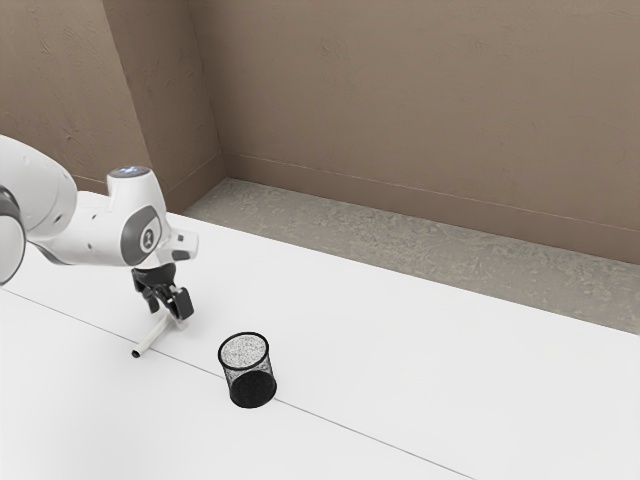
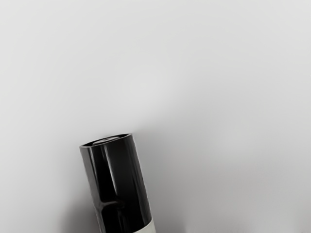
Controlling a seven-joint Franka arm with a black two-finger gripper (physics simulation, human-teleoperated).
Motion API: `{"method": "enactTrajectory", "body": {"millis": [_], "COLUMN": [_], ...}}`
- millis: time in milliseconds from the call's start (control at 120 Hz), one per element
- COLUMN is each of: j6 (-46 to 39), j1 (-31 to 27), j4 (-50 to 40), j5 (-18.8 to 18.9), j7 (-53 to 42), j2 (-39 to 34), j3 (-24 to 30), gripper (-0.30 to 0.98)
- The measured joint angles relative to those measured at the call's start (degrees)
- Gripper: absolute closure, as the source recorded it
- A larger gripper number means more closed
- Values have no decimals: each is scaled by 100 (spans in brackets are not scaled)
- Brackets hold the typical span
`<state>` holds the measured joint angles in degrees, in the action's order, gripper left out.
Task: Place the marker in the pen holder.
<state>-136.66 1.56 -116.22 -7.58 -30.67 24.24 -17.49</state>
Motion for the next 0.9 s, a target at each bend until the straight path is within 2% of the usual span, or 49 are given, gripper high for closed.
{"method": "enactTrajectory", "body": {"millis": [133,300,408,900], "j6": [-5,-7,-4,-9], "j1": [1,0,-3,-3], "j4": [1,14,41,35], "j5": [7,17,58,133], "j7": [-60,-100,-118,-35], "j2": [8,11,6,-16], "j3": [0,1,5,6], "gripper": [7,34,45,73]}}
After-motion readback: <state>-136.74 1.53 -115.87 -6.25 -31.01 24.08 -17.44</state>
